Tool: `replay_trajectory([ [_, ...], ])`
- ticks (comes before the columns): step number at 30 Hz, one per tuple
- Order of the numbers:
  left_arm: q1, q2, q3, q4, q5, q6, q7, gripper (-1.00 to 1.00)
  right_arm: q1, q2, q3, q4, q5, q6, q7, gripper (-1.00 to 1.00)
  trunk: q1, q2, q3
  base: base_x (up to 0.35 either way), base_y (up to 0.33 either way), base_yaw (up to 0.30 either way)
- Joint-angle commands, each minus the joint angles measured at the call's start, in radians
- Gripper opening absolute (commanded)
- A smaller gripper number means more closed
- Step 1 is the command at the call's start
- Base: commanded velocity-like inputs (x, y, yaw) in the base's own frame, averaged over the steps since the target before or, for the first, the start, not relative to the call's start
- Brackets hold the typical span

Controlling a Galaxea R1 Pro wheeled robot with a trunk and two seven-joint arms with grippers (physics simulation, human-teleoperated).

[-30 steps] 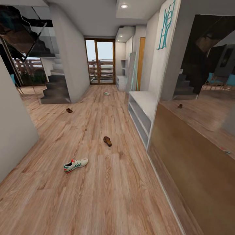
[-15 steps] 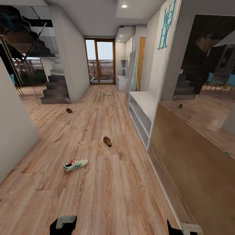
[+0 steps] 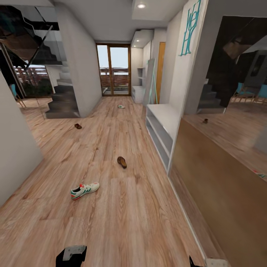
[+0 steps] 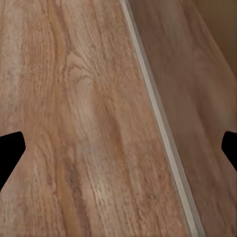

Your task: Pick up the two gym shoes and the two sandals from the corridor floor and place them onto the hallstand (shoe rack) in the corridor, making sure they are on the rack and not on the floor. Arrange them so the two gym shoes are next to each other and the two sandals are next to each other.

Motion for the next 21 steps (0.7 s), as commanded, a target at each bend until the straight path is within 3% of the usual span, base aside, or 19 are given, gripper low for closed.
replay_trajectory([
  [1, -0.001, 0.0, -0.002, 0.001, 0.008, -0.003, -0.001, 1.0, -0.001, 0.001, -0.004, 0.002, 0.008, -0.003, 0.0, 1.0, 0.0, 0.0, -0.001, 0.294, 0.0, 0.0],
  [8, -0.001, 0.001, 0.0, 0.002, 0.008, -0.008, -0.002, 1.0, -0.001, 0.001, -0.004, 0.005, 0.009, -0.003, -0.002, 1.0, 0.0, 0.0, -0.002, 0.326, 0.0, 0.02],
  [21, -0.001, 0.001, 0.0, 0.003, 0.008, -0.008, -0.002, 1.0, -0.001, 0.001, -0.003, 0.005, 0.009, -0.003, 0.0, 1.0, 0.0, 0.0, -0.016, 0.338, 0.0, 0.137],
])
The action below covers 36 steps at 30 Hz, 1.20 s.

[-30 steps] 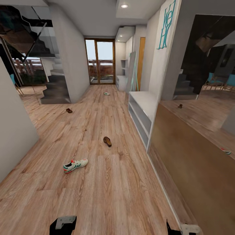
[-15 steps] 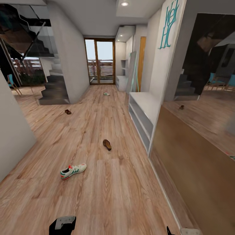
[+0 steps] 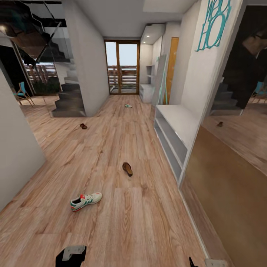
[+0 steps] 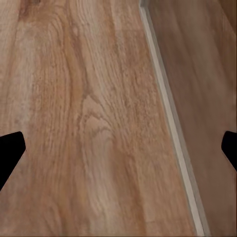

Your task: Pick up the two gym shoes and the two sandals from the corridor floor and place them onto the hallstand (shoe rack) in the corridor, making sure they are on the rack and not on the floor. Arrange them so the two gym shoes are next to each other and the two sandals are next to each other.

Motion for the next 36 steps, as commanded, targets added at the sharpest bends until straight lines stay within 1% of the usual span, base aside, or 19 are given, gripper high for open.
replay_trajectory([
  [1, -0.001, 0.0, -0.002, 0.001, 0.008, -0.003, -0.001, 1.0, -0.001, 0.001, -0.004, 0.0, 0.008, -0.003, 0.001, 1.0, 0.0, 0.0, -0.001, 0.339, 0.0, 0.068],
  [9, -0.001, 0.0, -0.002, 0.001, 0.008, -0.003, -0.001, 1.0, -0.001, 0.001, -0.003, 0.0, 0.05, -0.003, 0.002, 1.0, 0.0, 0.0, -0.002, 0.339, 0.0, 0.015],
  [11, -0.001, 0.0, -0.002, 0.001, 0.008, -0.003, -0.001, 1.0, -0.001, 0.001, -0.003, 0.001, 0.077, -0.003, 0.001, 1.0, 0.0, 0.0, -0.002, 0.339, 0.0, 0.002],
  [13, 0.001, -0.001, -0.005, 0.001, 0.007, -0.009, -0.001, 1.0, -0.001, 0.004, -0.005, 0.003, 0.088, -0.002, -0.004, 1.0, 0.0, 0.0, -0.002, 0.0, 0.0, 0.0],
  [26, 0.004, -0.001, 0.001, 0.001, 0.011, -0.009, -0.001, 1.0, -0.001, 0.013, -0.004, 0.003, 0.075, -0.002, -0.001, 1.0, 0.0, 0.0, -0.002, 0.0, 0.018, 0.0],
  [36, 0.004, -0.001, 0.001, 0.001, 0.014, -0.009, -0.001, 1.0, -0.001, 0.014, -0.004, 0.003, 0.074, -0.002, -0.002, 1.0, 0.0, 0.0, -0.002, 0.0, 0.231, 0.0],
])
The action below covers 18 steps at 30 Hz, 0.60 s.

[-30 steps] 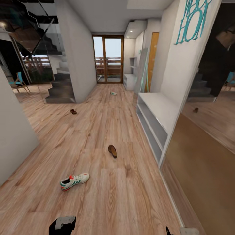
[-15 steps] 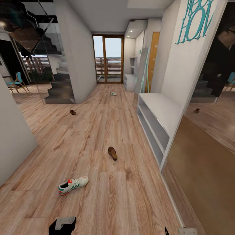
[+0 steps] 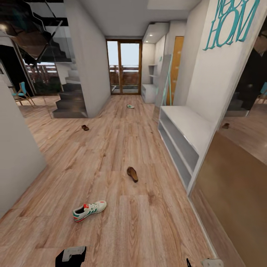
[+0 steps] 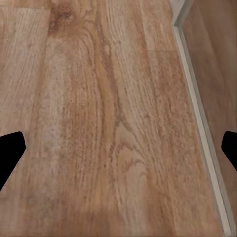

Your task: Pick up the two gym shoes and the two sandals from the corridor floor and place them onto the hallstand (shoe rack) in the corridor, making sure they are on the rack and not on the floor. Arrange them so the two gym shoes are next to each other and the two sandals are next to each other.

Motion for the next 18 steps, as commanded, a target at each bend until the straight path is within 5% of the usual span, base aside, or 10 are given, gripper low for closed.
replay_trajectory([
  [1, -0.001, 0.0, -0.003, 0.001, 0.009, -0.003, -0.001, 1.0, 0.0, 0.001, -0.005, 0.0, 0.01, -0.003, 0.0, 1.0, 0.0, 0.0, -0.001, 0.0, 0.297, 0.0],
  [18, -0.001, 0.0, -0.003, 0.001, 0.009, -0.003, -0.001, 1.0, 0.0, 0.001, -0.005, 0.0, 0.01, -0.003, 0.0, 1.0, 0.0, 0.0, -0.001, 0.0, 0.304, 0.0],
])
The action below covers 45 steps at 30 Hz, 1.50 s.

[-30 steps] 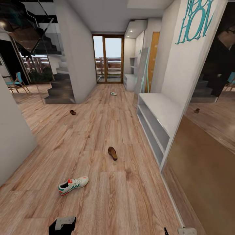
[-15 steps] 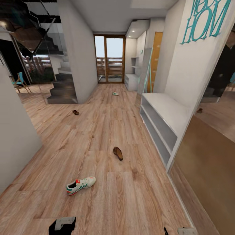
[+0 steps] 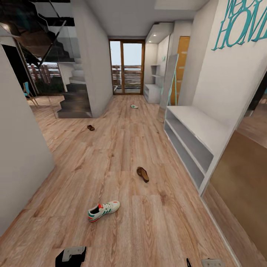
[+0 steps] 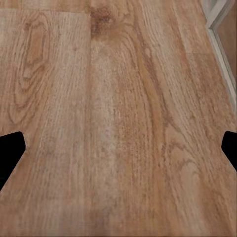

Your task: Pick up the two gym shoes and the two sandals from the corridor floor and place them onto the hallstand (shoe rack) in the corridor, making sure they are on the rack and not on the floor. Arrange them so the two gym shoes are next to each other and the two sandals are next to each other.

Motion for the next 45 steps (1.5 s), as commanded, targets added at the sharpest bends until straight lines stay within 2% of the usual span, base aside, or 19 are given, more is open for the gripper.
replay_trajectory([
  [1, -0.001, 0.0, -0.003, 0.001, 0.009, -0.003, -0.001, 1.0, 0.0, 0.001, -0.006, 0.0, 0.011, -0.003, 0.0, 1.0, 0.0, 0.0, -0.001, 0.0, 0.306, 0.0],
  [10, -0.001, 0.0, -0.002, 0.001, 0.009, -0.003, -0.001, 1.0, 0.0, 0.001, -0.007, 0.0, 0.009, -0.003, 0.001, 1.0, 0.0, 0.0, -0.001, 0.0, 0.306, -0.009],
  [19, -0.001, 0.0, -0.002, 0.001, 0.006, -0.003, -0.001, 1.0, 0.0, 0.001, -0.011, 0.0, 0.008, -0.003, 0.003, 1.0, 0.0, 0.0, -0.001, 0.0, 0.272, -0.226],
  [45, 0.004, 0.0, -0.003, 0.0, 0.001, -0.003, -0.002, 1.0, 0.0, 0.001, -0.013, -0.001, 0.006, -0.003, 0.002, 1.0, 0.0, 0.0, -0.001, 0.0, 0.016, -0.276],
])
